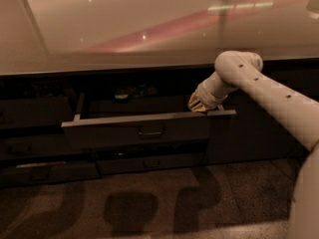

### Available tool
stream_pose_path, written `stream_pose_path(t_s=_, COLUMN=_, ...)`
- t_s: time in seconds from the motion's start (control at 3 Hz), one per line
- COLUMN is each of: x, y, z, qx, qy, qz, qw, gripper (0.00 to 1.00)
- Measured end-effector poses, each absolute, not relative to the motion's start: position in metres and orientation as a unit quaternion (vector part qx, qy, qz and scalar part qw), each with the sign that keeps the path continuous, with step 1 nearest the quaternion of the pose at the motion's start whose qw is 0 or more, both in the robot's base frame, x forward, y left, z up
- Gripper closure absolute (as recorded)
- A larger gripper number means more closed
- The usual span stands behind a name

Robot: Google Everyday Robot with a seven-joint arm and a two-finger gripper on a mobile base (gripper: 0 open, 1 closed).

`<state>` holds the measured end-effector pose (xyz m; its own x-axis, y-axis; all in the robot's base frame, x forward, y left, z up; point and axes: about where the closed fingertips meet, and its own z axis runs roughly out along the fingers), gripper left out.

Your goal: Open top drawer

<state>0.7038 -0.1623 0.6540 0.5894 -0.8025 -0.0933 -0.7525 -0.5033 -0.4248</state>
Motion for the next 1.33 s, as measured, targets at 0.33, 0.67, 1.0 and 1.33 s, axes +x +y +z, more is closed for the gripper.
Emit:
stream_pose_path(t_s=0.33, x=0.704, y=-0.165, z=0.650, qx=-0.864, qy=0.453, qz=-0.056, qw=0.212, gripper=1.00)
stream_pose_path(t_s=0.67, x=0.704, y=-0.165, z=0.650, qx=-0.864, qy=0.453, qz=-0.056, qw=0.212, gripper=0.81)
stream_pose_path(t_s=1.0, x=0.704, y=-0.165, z=0.650, qx=-0.864, qy=0.453, qz=-0.056, qw=0.212, gripper=0.58)
stream_pose_path(t_s=1.33, x=0.688, y=-0.159, z=0.649, qx=-0.868, qy=0.449, qz=-0.072, qw=0.197, gripper=0.34)
